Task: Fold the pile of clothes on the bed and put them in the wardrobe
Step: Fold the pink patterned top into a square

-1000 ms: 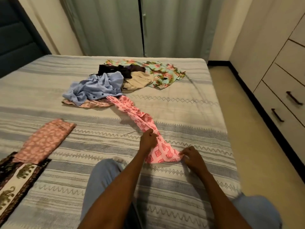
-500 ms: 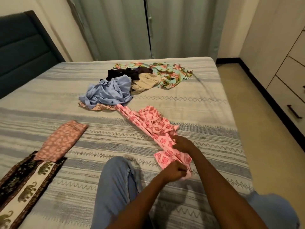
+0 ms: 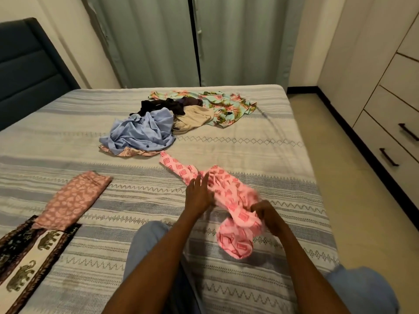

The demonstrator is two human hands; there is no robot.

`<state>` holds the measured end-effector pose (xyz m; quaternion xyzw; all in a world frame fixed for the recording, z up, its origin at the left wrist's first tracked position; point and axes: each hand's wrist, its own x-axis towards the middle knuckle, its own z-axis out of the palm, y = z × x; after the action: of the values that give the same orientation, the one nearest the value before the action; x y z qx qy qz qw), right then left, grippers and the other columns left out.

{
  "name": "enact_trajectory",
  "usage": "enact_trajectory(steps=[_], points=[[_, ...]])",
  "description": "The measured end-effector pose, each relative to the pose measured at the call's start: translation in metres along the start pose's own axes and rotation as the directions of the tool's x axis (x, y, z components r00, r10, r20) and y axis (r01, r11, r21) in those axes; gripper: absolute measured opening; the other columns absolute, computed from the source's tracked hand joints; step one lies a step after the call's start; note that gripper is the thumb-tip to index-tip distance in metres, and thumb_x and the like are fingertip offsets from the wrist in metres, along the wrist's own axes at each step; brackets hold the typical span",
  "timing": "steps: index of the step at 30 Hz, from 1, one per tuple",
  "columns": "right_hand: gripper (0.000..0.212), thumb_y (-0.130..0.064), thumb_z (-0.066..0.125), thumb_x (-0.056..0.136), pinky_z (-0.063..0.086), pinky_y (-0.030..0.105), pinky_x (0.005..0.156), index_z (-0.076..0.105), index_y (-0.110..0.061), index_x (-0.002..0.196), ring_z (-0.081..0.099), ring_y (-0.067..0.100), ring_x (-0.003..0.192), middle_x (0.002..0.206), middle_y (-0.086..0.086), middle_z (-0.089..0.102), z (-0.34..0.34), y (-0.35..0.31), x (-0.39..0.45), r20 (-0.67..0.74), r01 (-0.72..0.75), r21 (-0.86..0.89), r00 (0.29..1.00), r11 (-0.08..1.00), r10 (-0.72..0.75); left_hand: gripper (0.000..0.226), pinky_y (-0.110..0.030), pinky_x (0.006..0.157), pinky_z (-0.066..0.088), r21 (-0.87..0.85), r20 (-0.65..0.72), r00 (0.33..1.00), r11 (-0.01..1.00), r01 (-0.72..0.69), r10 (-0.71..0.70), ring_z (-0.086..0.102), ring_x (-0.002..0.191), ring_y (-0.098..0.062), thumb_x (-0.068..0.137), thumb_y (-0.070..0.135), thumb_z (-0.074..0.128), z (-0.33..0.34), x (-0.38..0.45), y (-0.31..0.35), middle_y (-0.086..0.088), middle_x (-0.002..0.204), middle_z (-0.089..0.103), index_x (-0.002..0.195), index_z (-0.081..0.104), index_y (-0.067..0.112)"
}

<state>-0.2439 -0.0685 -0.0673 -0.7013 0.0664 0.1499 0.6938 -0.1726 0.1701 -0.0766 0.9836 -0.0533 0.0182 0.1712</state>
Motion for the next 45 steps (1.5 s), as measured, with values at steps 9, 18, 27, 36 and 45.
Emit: enact_trajectory(steps=[9, 18, 27, 36, 45], points=[[0.019, -0.036, 0.063, 0.090, 0.051, 0.037, 0.077, 0.073, -0.020, 0.093, 0.067, 0.024, 0.088, 0.096, 0.003, 0.073, -0.042, 0.024, 0.012, -0.275, -0.108, -0.508, 0.961, 0.854, -0.042, 0.030, -0.038, 0.085, 0.052, 0.216, 0.311, 0.936, 0.948, -0.235, 0.162, 0.064, 0.099, -0.034, 0.095, 0.033, 0.053, 0.022, -0.011, 0.026, -0.014, 0.107, 0.070, 0.118, 0.064, 0.017], [0.050, -0.048, 0.057, 0.091, 0.045, 0.042, 0.098, 0.054, -0.015, 0.128, 0.055, 0.033, 0.120, 0.133, 0.013, 0.058, -0.005, 0.023, 0.036, -0.316, -0.294, -0.793, 0.947, 0.534, 0.051, 0.034, -0.021, 0.048, 0.039, -0.237, 0.736, 0.664, 0.969, 0.070, 0.132, 0.049, 0.044, -0.014, 0.094, 0.025, 0.055, -0.014, -0.008, 0.017, -0.014, 0.069, 0.064, 0.076, 0.074, 0.004], [0.012, -0.008, 0.071, 0.087, 0.056, 0.031, 0.068, 0.072, -0.016, 0.096, 0.071, 0.023, 0.084, 0.090, 0.003, 0.073, -0.017, -0.079, 0.029, 0.244, 0.166, -0.484, 0.968, 0.859, -0.049, 0.045, -0.040, 0.099, 0.048, -0.388, 0.492, 0.756, 0.886, -0.252, 0.431, 0.060, 0.114, -0.024, 0.079, 0.009, 0.063, -0.063, 0.036, 0.066, -0.010, 0.125, 0.064, 0.124, 0.063, 0.011], [0.018, -0.018, 0.071, 0.091, 0.058, 0.031, 0.069, 0.074, -0.006, 0.105, 0.070, 0.020, 0.081, 0.093, 0.009, 0.074, -0.088, -0.189, 0.009, 0.026, 0.210, -0.472, 0.974, 0.856, -0.224, 0.053, -0.035, 0.084, 0.051, -0.363, 0.381, 0.865, 0.913, -0.185, 0.326, 0.068, 0.091, -0.018, 0.081, 0.065, 0.068, -0.129, 0.070, 0.064, -0.001, 0.099, 0.075, 0.102, 0.075, 0.017], [0.043, -0.053, 0.066, 0.081, 0.050, 0.035, 0.071, 0.074, -0.013, 0.094, 0.065, 0.020, 0.078, 0.086, 0.004, 0.074, -0.120, -0.293, 0.020, -0.451, 0.355, -0.435, 0.710, 0.828, -0.541, 0.048, -0.035, 0.078, 0.054, -0.663, -0.076, 0.970, 0.715, -0.221, 0.230, 0.069, 0.084, -0.019, 0.072, 0.053, 0.082, -0.256, 0.110, 0.086, -0.011, 0.096, 0.074, 0.094, 0.072, 0.011]])
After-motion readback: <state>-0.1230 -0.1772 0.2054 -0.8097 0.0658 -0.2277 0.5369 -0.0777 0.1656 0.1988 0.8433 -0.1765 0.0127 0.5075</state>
